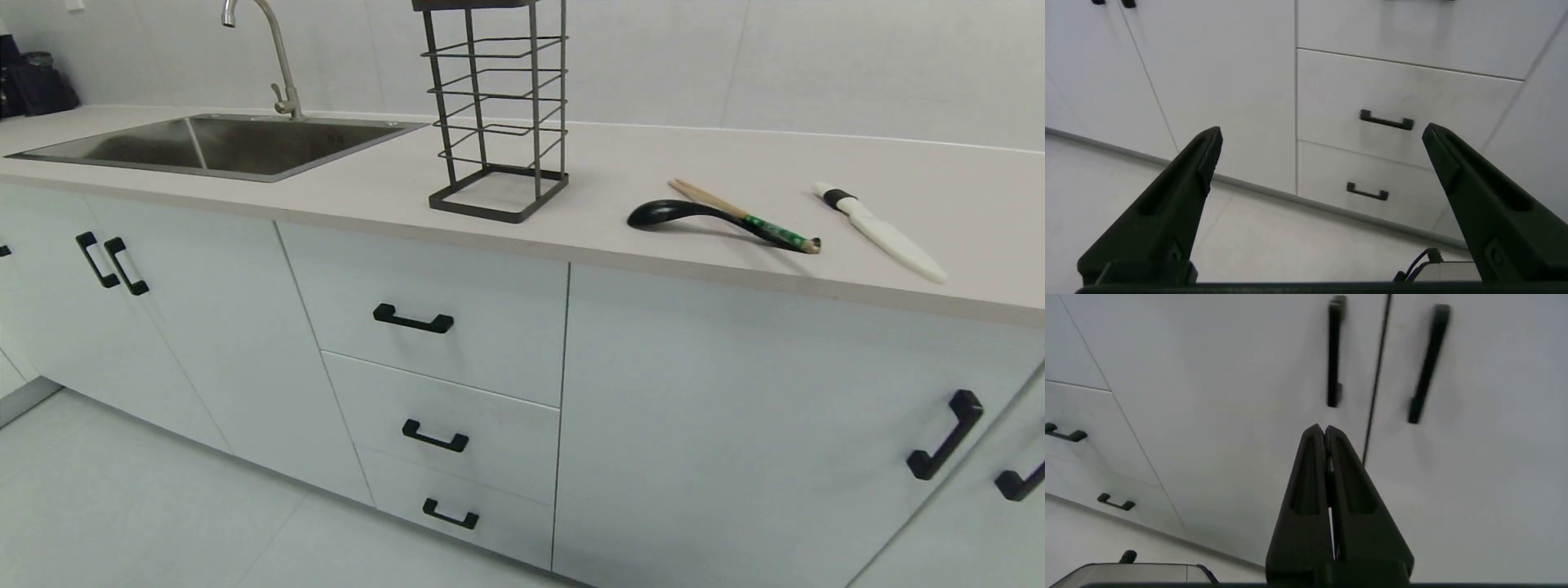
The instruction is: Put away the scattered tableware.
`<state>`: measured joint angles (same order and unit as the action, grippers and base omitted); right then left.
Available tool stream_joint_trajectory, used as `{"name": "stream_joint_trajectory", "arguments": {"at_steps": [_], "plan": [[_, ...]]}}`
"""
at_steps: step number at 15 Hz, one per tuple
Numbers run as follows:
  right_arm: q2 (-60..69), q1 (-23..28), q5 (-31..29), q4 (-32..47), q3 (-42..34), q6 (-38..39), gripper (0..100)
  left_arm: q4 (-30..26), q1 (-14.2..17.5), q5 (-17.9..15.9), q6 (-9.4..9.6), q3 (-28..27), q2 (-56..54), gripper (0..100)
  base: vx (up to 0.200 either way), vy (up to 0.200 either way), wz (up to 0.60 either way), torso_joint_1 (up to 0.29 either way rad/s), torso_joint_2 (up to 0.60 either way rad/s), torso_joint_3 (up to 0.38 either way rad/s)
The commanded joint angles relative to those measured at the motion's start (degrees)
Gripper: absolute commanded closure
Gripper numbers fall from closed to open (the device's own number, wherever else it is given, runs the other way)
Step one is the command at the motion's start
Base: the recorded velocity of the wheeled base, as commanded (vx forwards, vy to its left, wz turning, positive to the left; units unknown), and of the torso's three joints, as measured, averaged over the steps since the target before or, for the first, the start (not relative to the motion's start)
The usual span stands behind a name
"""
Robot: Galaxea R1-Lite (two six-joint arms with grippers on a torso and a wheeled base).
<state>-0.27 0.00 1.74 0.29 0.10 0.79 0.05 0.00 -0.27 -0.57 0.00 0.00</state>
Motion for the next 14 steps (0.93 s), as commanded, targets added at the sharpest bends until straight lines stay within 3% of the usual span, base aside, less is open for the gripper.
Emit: {"name": "stream_joint_trajectory", "arguments": {"at_steps": [1,5,8,14], "plan": [[-0.08,0.0,0.01,0.06,-0.01,0.0,100,0.04,0.0,0.0,-0.04,0.0,0.0,0,0.2,0.0,0.0,0.002,0.0,0.002],[-0.08,0.0,0.01,0.06,-0.01,0.0,100,0.04,0.0,0.0,-0.04,0.0,0.0,0,0.0,0.0,0.0,0.0,0.0,0.0],[-0.08,0.0,0.01,0.06,-0.01,0.0,100,0.04,0.0,0.0,0.05,0.0,0.0,0,0.0,0.2,0.0,-0.001,0.0,0.002],[-0.08,0.0,0.01,0.06,-0.01,0.0,100,-0.05,0.0,-0.08,0.75,0.0,0.0,0,0.0,0.0,0.0,0.0,0.0,0.0]]}}
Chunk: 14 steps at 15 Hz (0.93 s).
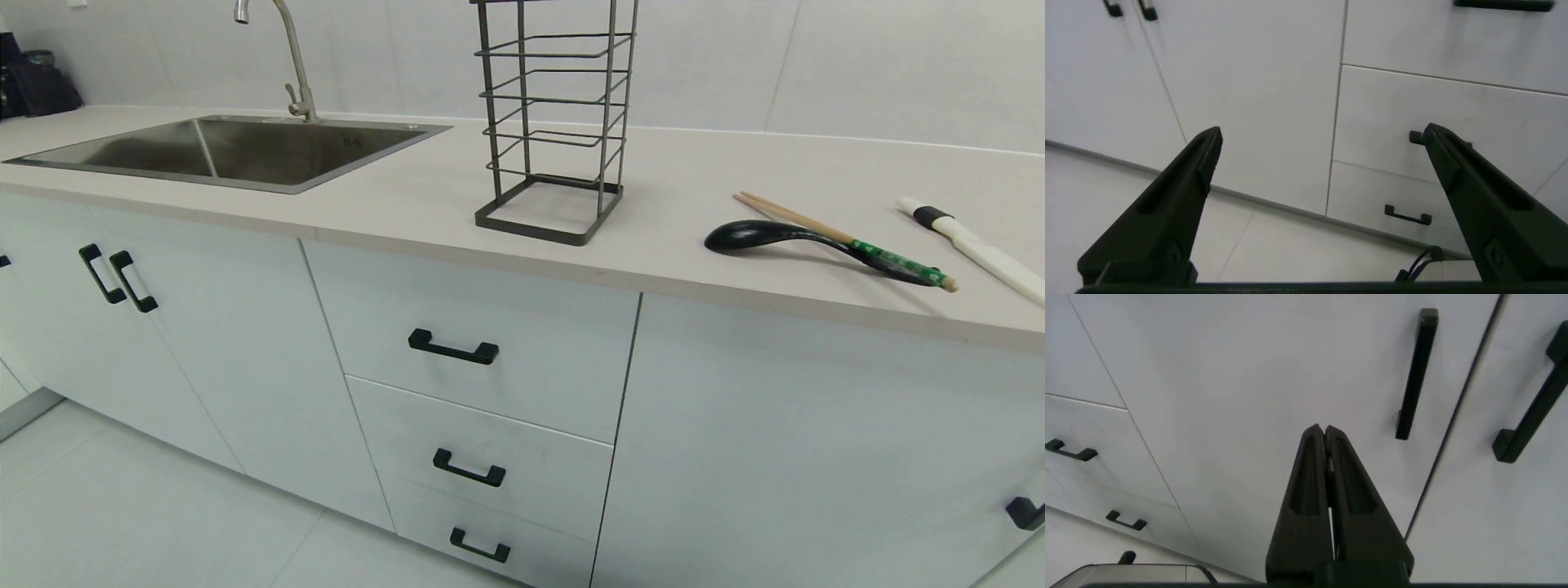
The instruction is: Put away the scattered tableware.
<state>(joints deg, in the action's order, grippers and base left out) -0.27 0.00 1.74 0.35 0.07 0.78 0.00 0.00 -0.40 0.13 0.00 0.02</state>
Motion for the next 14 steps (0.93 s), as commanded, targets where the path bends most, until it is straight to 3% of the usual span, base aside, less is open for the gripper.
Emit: {"name": "stream_joint_trajectory", "arguments": {"at_steps": [1,9,11,12,13,14], "plan": [[-0.08,0.0,0.01,0.0,0.01,0.01,100,0.0,0.0,-0.04,-0.05,0.0,-0.02,0,0.0,0.0,0.0,0.0,0.0,0.0],[-0.08,0.0,0.01,0.0,0.01,0.01,100,0.0,0.0,-0.13,0.13,0.0,-0.02,0,0.0,0.0,0.0,0.0,0.0,0.0],[-0.08,0.0,0.01,0.0,0.01,0.01,100,-0.09,0.0,-2.59,0.04,0.0,-0.02,0,0.0,0.0,0.0,0.0,0.0,0.0],[-0.08,0.0,0.01,0.0,0.01,0.01,100,0.09,0.0,-4.43,0.48,0.0,-0.02,0,0.0,0.0,0.0,0.0,0.0,0.0],[-0.08,0.0,0.01,0.0,0.01,0.01,100,0.88,0.0,-5.13,2.59,0.0,-0.02,0,0.0,0.0,0.0,0.0,0.0,0.0],[-0.08,0.09,0.01,0.0,0.01,0.01,100,7.56,0.0,-5.31,3.38,-0.35,-0.02,0,0.0,0.0,0.0,0.0,0.0,0.0]]}}
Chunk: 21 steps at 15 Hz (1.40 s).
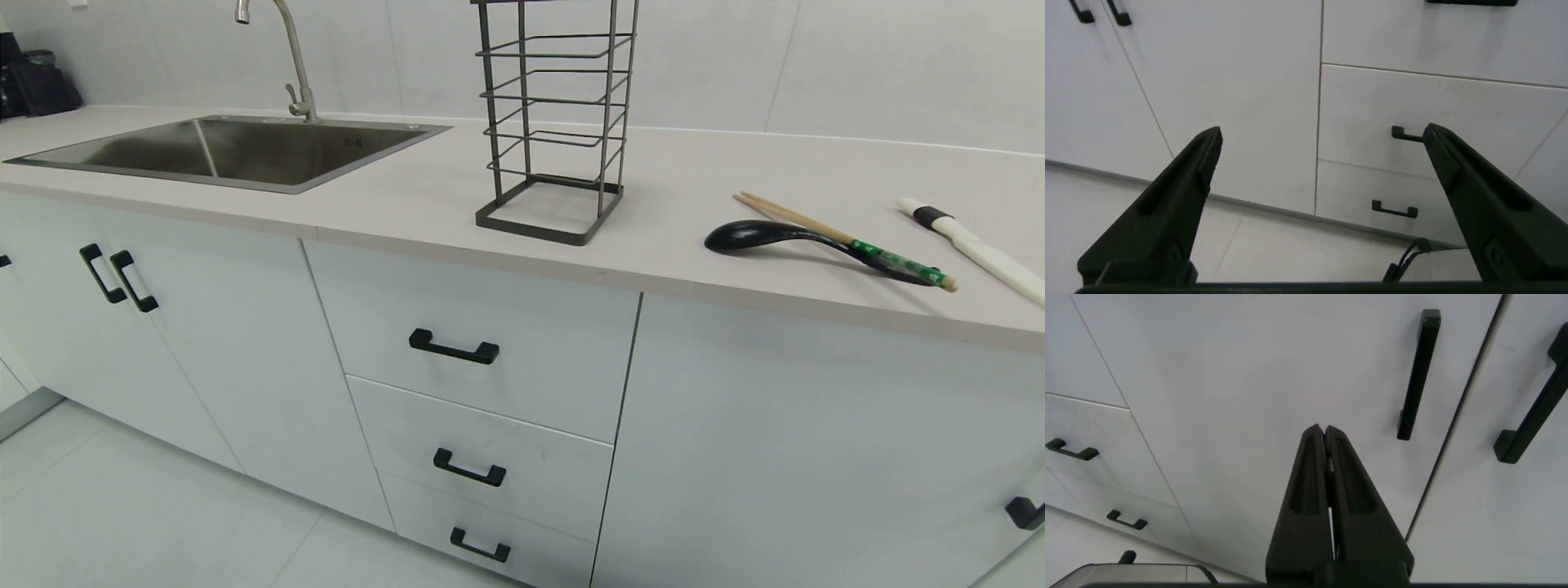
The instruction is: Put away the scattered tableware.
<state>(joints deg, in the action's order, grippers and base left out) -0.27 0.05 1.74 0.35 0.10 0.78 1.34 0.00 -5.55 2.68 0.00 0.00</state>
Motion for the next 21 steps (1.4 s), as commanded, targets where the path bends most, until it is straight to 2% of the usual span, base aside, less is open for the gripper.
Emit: {"name": "stream_joint_trajectory", "arguments": {"at_steps": [1,2,3,4,7,8,9,10,11,12,13,14,15,16,17,18,19,21], "plan": [[-0.08,-0.05,0.01,0.0,-0.01,0.01,100,12.9,0.0,-1.13,1.36,-0.88,0.0,0,0.0,0.0,0.0,0.0,0.0,0.0],[-0.08,-0.05,0.01,0.0,-0.01,0.01,100,15.97,0.0,-7.99,3.21,-1.67,0.0,0,0.0,0.0,0.0,0.0,0.0,0.0],[-0.08,-0.05,0.01,0.0,-0.01,0.01,100,15.18,0.09,-10.1,3.47,-1.58,0.09,0,0.0,0.0,0.0,0.0,0.0,0.0],[-0.08,-0.05,0.01,0.0,-0.01,0.01,100,14.3,0.18,-10.36,3.47,-1.67,0.44,0,0.0,0.0,0.0,0.0,0.0,0.0],[-0.08,-0.05,0.01,0.0,-0.01,0.01,100,12.9,0.18,-12.03,3.65,-7.12,9.23,0,0.0,0.0,0.0,0.0,0.0,0.0],[-0.08,-0.05,0.01,0.0,-0.01,0.01,100,12.9,0.09,-13.35,4.26,-12.04,16.52,0,0.0,0.0,0.0,0.0,0.0,0.0],[-0.08,-0.05,0.01,0.0,-0.01,0.01,100,12.9,0.0,-14.93,6.37,-14.15,20.65,0,0.0,0.0,0.0,0.0,0.0,0.0],[-0.08,-0.05,0.01,0.0,-0.01,0.01,100,12.81,-0.09,-17.83,11.12,-15.21,24.17,0,0.0,0.0,0.0,0.0,0.0,0.0],[-0.08,-0.05,0.01,0.0,-0.01,0.01,100,12.81,-0.18,-19.77,14.98,-15.29,25.66,0,0.0,0.0,0.0,0.0,0.0,0.0],[-0.08,-0.05,0.01,0.0,-0.01,0.01,100,12.55,-0.88,-22.49,26.15,-15.29,28.74,0,0.0,0.0,0.0,0.0,0.0,0.0],[-0.08,-0.05,0.01,0.0,-0.01,0.01,100,12.11,-1.85,-22.93,33.79,-15.29,31.55,0,0.0,0.0,0.0,0.0,0.0,0.0],[-0.08,-0.05,0.01,0.0,-0.01,0.01,100,11.93,-3.25,-22.93,38.28,-15.29,33.4,0,0.0,0.0,0.0,0.0,0.0,0.0],[-0.08,-0.05,0.01,0.0,-0.01,0.01,100,10.79,-9.76,-22.67,48.03,-15.29,39.29,0,0.0,0.0,0.0,0.0,0.0,0.0],[-0.08,-0.05,0.01,0.0,-0.01,0.01,100,9.91,-13.8,-21.44,52.69,-15.56,43.86,0,0.0,0.0,0.0,0.0,0.0,0.0],[-0.08,-0.05,0.01,0.0,-0.01,0.01,100,9.65,-16.88,-18.36,57.26,-15.73,48.96,0,0.0,0.0,0.0,0.0,0.0,0.0],[-0.08,-0.05,0.01,0.0,-0.01,0.01,100,9.65,-18.81,-16.07,58.93,-15.82,52.12,0,0.0,0.0,0.0,0.0,0.0,0.0],[-0.08,-0.05,0.01,0.0,-0.01,0.01,100,9.73,-21.8,-13.7,59.28,-16.44,56.51,0,0.0,0.0,0.0,0.0,0.0,0.0],[-0.08,-0.05,0.01,0.0,-0.01,0.01,100,9.91,-22.24,-12.65,59.46,-16.61,60.82,0,0.0,0.0,0.0,0.0,0.0,0.0]]}}
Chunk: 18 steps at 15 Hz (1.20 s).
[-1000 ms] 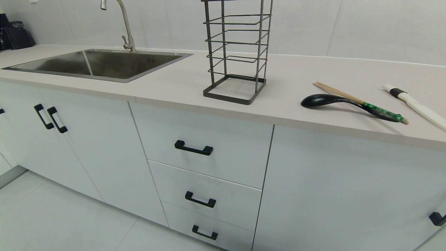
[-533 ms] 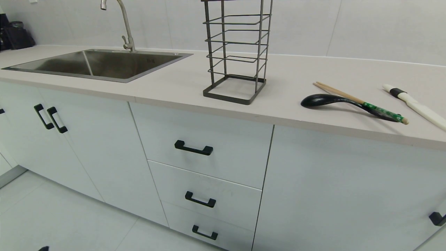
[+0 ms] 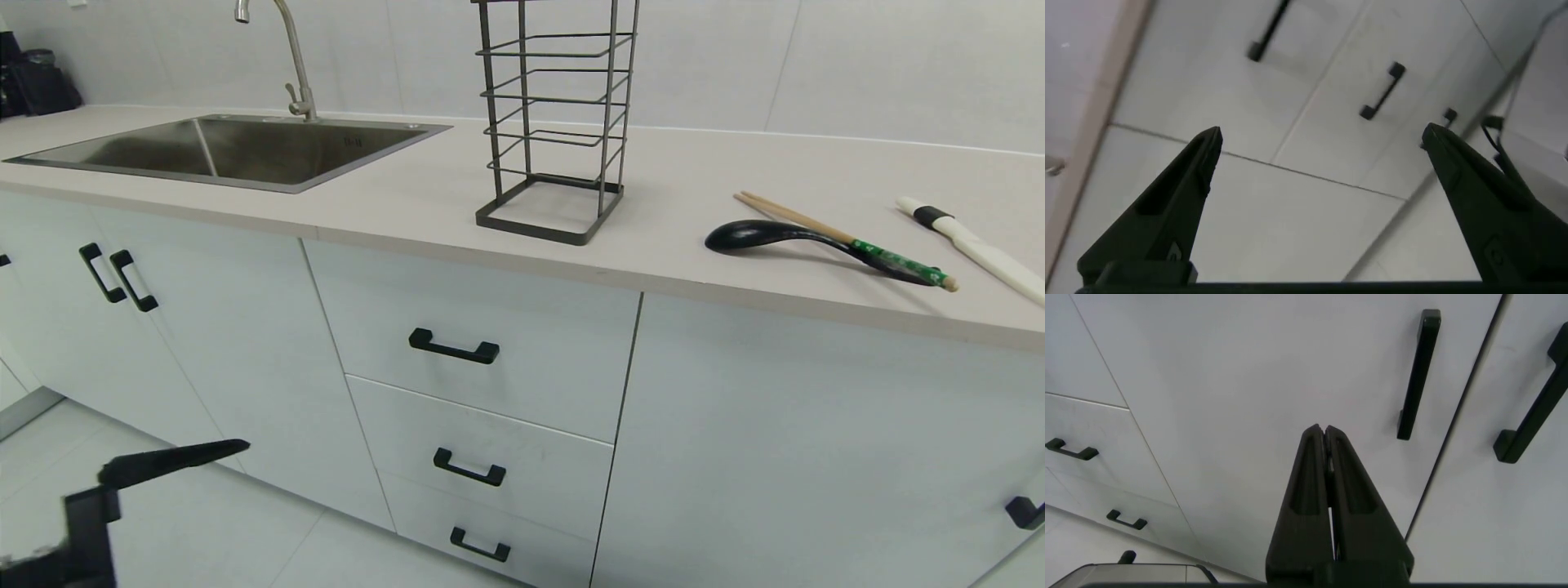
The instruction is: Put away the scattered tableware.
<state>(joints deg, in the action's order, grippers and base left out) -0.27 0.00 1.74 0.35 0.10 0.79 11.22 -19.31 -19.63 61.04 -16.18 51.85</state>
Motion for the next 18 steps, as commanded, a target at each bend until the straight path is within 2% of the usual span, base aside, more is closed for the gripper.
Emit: {"name": "stream_joint_trajectory", "arguments": {"at_steps": [1,4,8,9,11,18], "plan": [[-0.08,0.0,0.01,0.0,-0.01,0.0,100,-0.14,-2.66,1.43,1.19,0.01,9.85,0,0.0,0.0,0.0,0.0,0.0,0.0],[-0.08,0.0,0.01,0.0,-0.01,0.0,100,-0.23,-2.57,2.22,1.19,1.41,10.47,0,0.0,0.0,0.0,0.0,0.0,0.0],[-0.08,0.0,0.01,0.0,-0.01,0.0,100,0.3,-1.34,5.92,1.19,1.41,14.34,0,0.0,0.0,0.0,0.0,0.0,0.0],[-0.08,0.0,0.01,0.0,-0.01,0.0,100,0.3,-0.99,9.17,1.28,1.41,15.57,0,0.0,0.0,0.0,0.0,0.0,0.0],[-0.08,0.0,0.01,0.0,-0.01,0.0,100,0.3,-0.99,13.12,1.19,1.32,17.15,0,0.0,0.0,0.0,0.0,0.0,0.0],[-0.08,0.0,0.01,0.0,-0.01,0.0,100,0.74,-1.52,14.79,1.45,0.36,25.23,0,0.0,0.0,0.0,0.0,0.0,0.0]]}}
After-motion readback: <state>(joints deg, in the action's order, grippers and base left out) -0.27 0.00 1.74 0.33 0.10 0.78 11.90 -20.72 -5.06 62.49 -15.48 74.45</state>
